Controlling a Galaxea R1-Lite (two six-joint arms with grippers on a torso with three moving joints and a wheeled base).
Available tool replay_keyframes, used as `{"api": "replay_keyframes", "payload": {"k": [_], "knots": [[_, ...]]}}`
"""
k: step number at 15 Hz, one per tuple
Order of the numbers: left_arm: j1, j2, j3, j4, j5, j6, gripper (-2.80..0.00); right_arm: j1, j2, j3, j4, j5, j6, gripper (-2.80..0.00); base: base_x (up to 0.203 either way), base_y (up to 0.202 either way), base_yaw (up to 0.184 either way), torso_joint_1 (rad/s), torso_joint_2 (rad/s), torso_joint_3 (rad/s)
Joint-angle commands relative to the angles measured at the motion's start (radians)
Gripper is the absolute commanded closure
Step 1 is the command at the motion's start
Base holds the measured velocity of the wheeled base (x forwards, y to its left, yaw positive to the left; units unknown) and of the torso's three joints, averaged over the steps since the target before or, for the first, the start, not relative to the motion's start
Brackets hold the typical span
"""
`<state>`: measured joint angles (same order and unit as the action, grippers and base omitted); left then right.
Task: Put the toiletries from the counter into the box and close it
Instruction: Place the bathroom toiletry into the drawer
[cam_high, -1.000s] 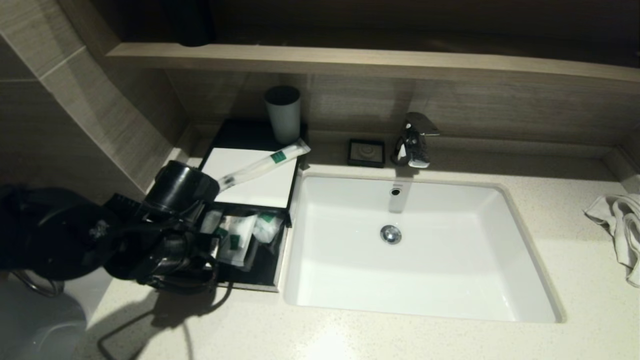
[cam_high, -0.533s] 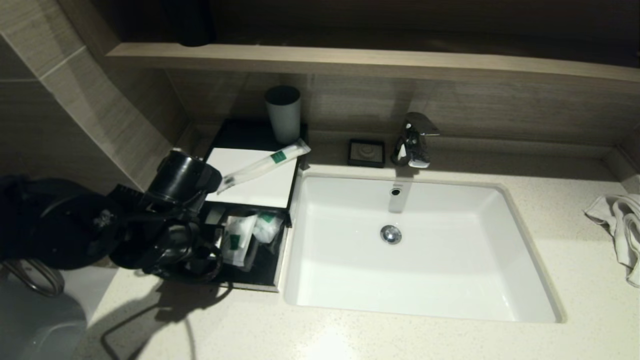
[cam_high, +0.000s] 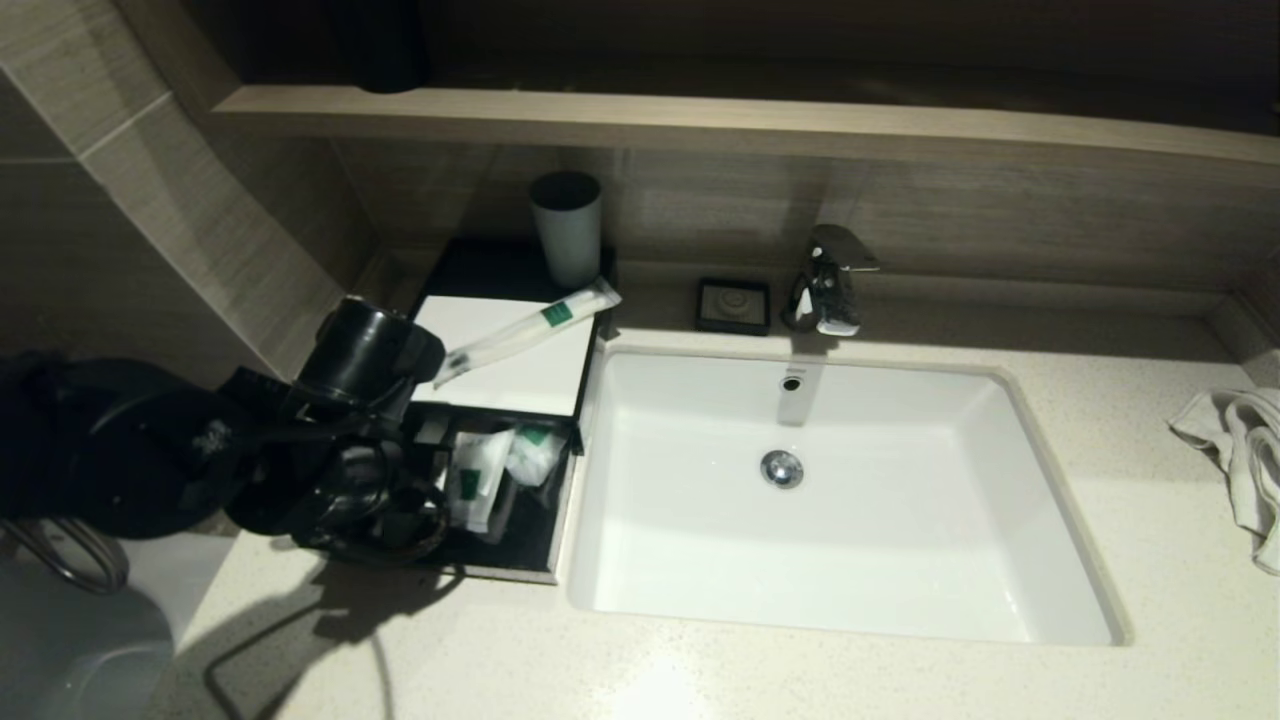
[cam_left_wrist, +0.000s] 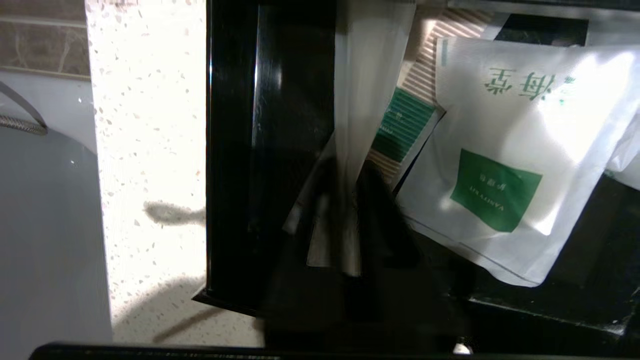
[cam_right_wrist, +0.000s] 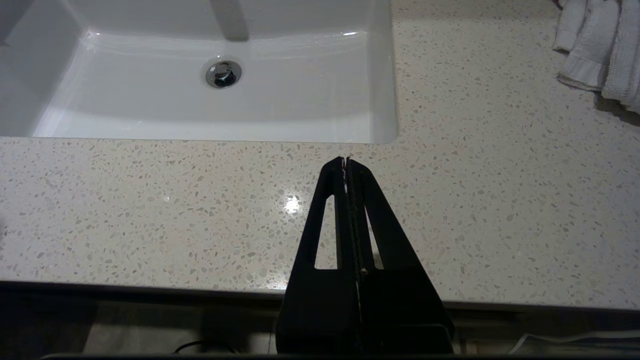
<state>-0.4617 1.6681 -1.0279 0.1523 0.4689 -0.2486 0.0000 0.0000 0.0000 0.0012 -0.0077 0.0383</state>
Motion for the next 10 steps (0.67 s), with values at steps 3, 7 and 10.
{"api": "replay_keyframes", "payload": {"k": [3, 7, 10], "knots": [[0.000, -0.022, -0.001, 0.000, 0.004, -0.003, -2.80, 0.000, 0.001, 0.000, 0.000, 0.000, 0.000, 0.00, 0.000, 0.000, 0.000, 0.000, 0.00, 0.000], [0.000, -0.060, -0.001, 0.001, 0.004, -0.001, -2.80, 0.000, 0.001, 0.000, 0.000, 0.000, 0.000, 0.00, 0.000, 0.000, 0.000, 0.000, 0.00, 0.000], [0.000, -0.107, -0.001, 0.009, 0.005, 0.008, -2.80, 0.000, 0.002, 0.000, 0.000, 0.000, 0.000, 0.00, 0.000, 0.000, 0.000, 0.000, 0.00, 0.000]]}}
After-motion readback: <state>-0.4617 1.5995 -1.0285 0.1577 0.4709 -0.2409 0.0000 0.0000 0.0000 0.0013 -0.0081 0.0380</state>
